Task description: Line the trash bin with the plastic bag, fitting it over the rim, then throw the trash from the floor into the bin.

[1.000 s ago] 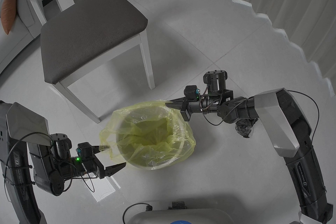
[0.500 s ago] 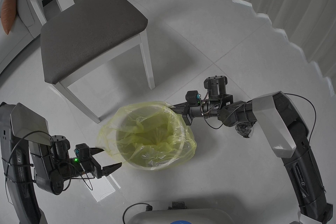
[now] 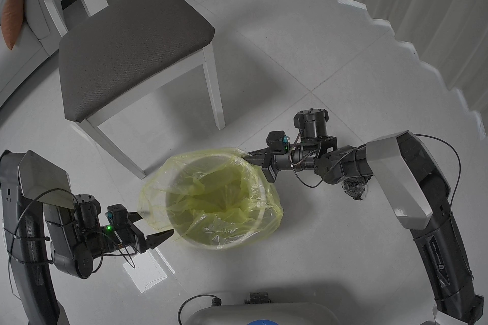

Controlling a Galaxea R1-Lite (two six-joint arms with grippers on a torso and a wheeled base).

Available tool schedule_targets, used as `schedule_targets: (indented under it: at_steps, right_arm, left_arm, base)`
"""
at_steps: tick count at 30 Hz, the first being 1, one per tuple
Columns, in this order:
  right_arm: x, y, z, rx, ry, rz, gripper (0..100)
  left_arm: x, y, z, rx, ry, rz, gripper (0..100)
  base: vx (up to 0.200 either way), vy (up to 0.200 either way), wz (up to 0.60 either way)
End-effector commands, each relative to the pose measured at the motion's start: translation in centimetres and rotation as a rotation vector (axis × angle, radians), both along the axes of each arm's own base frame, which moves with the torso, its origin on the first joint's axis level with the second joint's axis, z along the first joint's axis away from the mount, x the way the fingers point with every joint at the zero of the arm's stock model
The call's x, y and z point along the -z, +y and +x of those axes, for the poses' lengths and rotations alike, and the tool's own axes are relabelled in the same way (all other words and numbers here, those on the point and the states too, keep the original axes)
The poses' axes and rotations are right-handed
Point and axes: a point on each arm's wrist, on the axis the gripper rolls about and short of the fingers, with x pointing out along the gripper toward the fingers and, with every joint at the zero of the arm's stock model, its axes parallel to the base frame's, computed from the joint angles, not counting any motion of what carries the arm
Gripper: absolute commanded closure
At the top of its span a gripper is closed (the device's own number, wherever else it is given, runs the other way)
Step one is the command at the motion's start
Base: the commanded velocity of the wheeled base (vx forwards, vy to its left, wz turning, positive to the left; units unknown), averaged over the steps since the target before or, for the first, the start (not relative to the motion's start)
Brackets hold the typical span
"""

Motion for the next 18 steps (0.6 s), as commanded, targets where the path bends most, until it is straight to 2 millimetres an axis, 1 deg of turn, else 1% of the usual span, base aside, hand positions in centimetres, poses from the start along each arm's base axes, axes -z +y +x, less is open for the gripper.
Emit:
schedule_targets:
  at_steps: [1,10,11,14,18]
  right_arm:
    - [-0.4,0.3,-0.5,-0.008,0.003,-0.003,100]
    - [-0.5,0.1,-0.9,-0.01,0.008,-0.011,100]
    - [-0.5,0.0,-0.9,-0.009,0.009,-0.013,100]
    - [-0.6,-0.1,-0.8,-0.007,0.005,-0.012,100]
    - [-0.5,-0.5,-0.8,-0.002,0.008,-0.017,100]
  left_arm:
    - [-0.4,0.2,0.7,-0.013,-0.039,-0.005,0]
    - [0.1,0.4,1.8,-0.044,-0.04,-0.014,0]
    - [0.1,0.6,1.7,-0.052,-0.039,-0.013,100]
    - [0.1,1.0,1.5,-0.064,-0.032,-0.014,100]
    - [-0.5,1.4,0.7,-0.08,-0.022,-0.016,100]
  base:
    - [0.0,0.0,0.0]
    - [0.0,0.0,0.0]
    - [0.0,0.0,0.0]
    - [0.0,0.0,0.0]
    - [0.0,0.0,0.0]
